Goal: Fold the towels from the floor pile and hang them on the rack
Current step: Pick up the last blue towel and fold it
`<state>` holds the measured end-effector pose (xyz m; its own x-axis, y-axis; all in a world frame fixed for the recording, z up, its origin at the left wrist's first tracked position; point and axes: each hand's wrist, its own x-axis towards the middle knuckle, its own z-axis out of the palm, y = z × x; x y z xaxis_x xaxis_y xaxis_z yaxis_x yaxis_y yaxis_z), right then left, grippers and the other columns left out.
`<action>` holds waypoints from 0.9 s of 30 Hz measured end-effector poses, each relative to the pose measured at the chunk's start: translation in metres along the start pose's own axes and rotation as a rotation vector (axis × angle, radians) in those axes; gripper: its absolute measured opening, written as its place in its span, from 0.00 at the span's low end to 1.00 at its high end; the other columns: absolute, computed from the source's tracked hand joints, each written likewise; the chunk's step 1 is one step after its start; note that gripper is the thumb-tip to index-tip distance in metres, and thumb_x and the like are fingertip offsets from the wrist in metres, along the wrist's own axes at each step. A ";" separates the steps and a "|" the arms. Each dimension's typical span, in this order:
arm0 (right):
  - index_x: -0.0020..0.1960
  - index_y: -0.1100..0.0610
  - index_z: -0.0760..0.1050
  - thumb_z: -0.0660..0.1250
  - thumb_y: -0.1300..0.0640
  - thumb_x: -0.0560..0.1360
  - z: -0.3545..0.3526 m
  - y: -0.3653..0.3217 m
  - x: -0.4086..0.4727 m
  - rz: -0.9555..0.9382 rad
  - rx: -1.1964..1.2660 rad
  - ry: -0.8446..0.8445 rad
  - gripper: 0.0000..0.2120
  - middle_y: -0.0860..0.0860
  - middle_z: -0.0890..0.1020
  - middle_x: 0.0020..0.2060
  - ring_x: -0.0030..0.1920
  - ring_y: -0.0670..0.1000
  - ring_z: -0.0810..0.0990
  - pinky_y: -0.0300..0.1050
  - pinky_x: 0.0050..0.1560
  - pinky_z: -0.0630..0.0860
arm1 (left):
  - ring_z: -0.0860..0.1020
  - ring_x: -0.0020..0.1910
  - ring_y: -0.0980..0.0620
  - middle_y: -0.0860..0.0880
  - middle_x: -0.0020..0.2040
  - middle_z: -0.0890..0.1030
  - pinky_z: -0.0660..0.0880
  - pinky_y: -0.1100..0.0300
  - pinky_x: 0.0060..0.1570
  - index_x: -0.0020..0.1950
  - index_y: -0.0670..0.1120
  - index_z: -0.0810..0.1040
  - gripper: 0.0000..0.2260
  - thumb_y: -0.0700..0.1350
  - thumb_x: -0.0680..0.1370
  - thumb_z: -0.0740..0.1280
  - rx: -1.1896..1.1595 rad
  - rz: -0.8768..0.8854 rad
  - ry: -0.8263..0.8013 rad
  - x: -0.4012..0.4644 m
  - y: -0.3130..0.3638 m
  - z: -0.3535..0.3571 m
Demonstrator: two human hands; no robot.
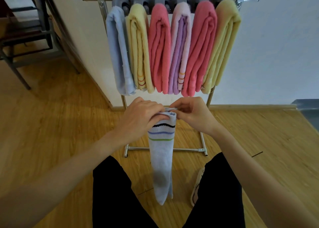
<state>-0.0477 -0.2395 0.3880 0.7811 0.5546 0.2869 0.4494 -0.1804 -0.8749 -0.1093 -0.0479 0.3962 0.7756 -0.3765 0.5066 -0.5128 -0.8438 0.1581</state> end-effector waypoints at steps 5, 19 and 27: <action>0.51 0.63 0.80 0.66 0.66 0.76 0.002 -0.004 -0.004 0.016 0.080 -0.049 0.06 0.54 0.84 0.40 0.39 0.46 0.82 0.39 0.43 0.78 | 0.73 0.33 0.55 0.54 0.34 0.77 0.63 0.61 0.39 0.44 0.48 0.78 0.14 0.56 0.79 0.61 0.008 -0.059 0.034 -0.003 0.000 0.005; 0.52 0.55 0.79 0.68 0.66 0.73 -0.009 -0.004 0.006 -0.108 -0.201 0.146 0.10 0.45 0.81 0.41 0.40 0.41 0.76 0.36 0.43 0.73 | 0.75 0.36 0.55 0.52 0.37 0.80 0.64 0.62 0.46 0.46 0.46 0.80 0.10 0.51 0.77 0.66 -0.037 -0.079 0.056 0.025 0.005 -0.010; 0.46 0.52 0.78 0.65 0.69 0.74 0.001 -0.005 0.019 -0.033 0.030 0.269 0.13 0.49 0.81 0.41 0.45 0.53 0.81 0.45 0.47 0.80 | 0.73 0.56 0.53 0.47 0.56 0.77 0.69 0.61 0.57 0.61 0.43 0.74 0.16 0.44 0.75 0.70 -0.078 -0.075 0.215 0.014 -0.003 -0.004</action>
<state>-0.0358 -0.2276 0.3975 0.8552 0.3234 0.4051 0.4666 -0.1399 -0.8733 -0.0979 -0.0491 0.4064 0.7205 -0.2172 0.6586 -0.4905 -0.8309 0.2627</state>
